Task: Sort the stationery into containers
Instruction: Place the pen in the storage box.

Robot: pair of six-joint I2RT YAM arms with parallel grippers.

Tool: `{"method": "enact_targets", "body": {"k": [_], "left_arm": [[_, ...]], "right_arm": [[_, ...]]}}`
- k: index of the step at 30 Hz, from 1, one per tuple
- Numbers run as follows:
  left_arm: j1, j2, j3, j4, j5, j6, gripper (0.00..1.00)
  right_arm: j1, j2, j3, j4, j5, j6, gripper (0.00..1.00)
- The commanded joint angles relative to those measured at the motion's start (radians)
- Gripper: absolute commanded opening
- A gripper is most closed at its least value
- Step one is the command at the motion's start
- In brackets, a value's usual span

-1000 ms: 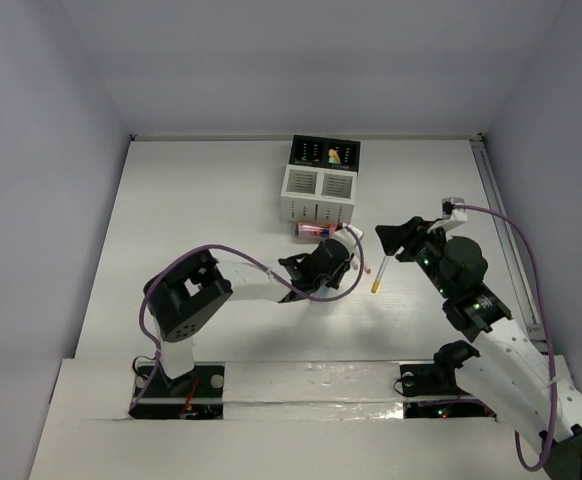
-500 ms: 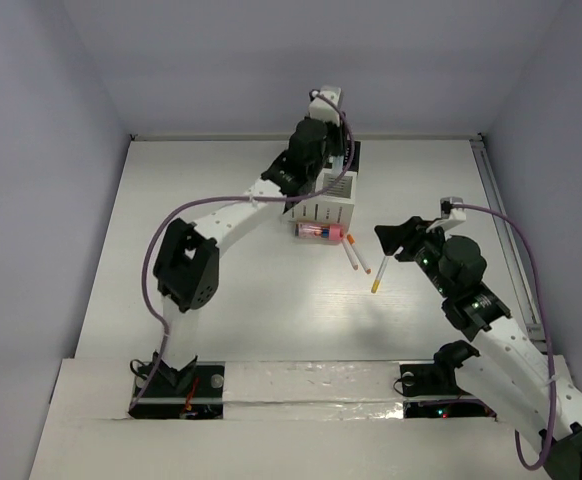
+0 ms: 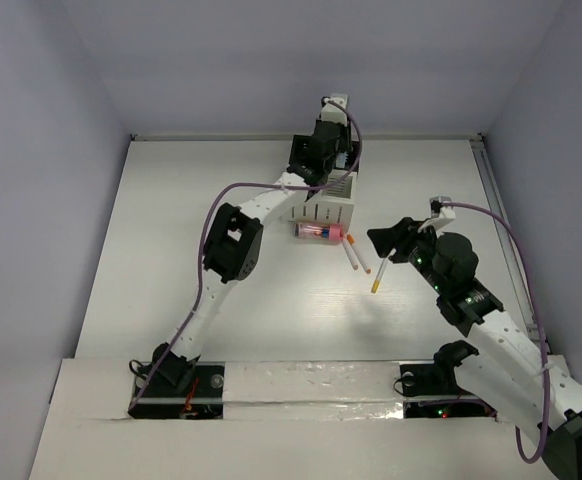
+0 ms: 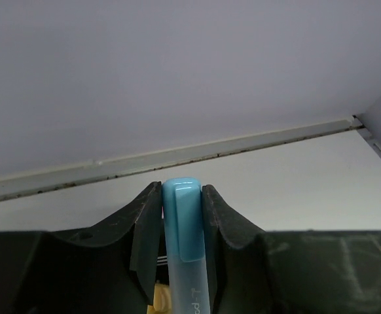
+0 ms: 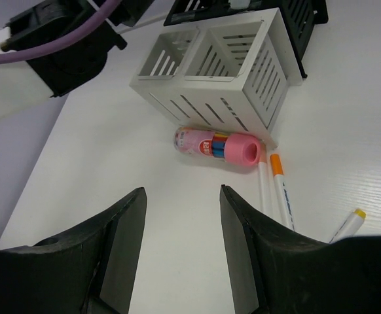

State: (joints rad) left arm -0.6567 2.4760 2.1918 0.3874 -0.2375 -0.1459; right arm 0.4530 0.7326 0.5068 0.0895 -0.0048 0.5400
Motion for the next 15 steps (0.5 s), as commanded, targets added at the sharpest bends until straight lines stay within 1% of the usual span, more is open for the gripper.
{"method": "enact_targets", "body": {"k": [1,5,11,13,15], "left_arm": [[0.005,-0.017,0.114,0.157,-0.025,0.003,0.00],[0.005,0.032,0.151,0.177,-0.034,0.003,0.00],[0.014,0.023,0.091,0.243,-0.034,-0.023,0.00],[0.014,0.035,0.103,0.260,-0.029,-0.021,0.00],[0.023,0.070,0.146,0.263,-0.029,-0.017,0.00]], "right_arm": [[0.004,-0.004,-0.010,0.082,-0.038,0.005,0.55],[0.004,0.004,-0.011,0.092,-0.049,0.008,0.55],[0.004,0.014,-0.013,0.096,-0.054,0.008,0.55],[0.004,0.019,-0.013,0.101,-0.057,0.008,0.55],[0.004,0.021,-0.013,0.102,-0.057,0.008,0.55]]}}
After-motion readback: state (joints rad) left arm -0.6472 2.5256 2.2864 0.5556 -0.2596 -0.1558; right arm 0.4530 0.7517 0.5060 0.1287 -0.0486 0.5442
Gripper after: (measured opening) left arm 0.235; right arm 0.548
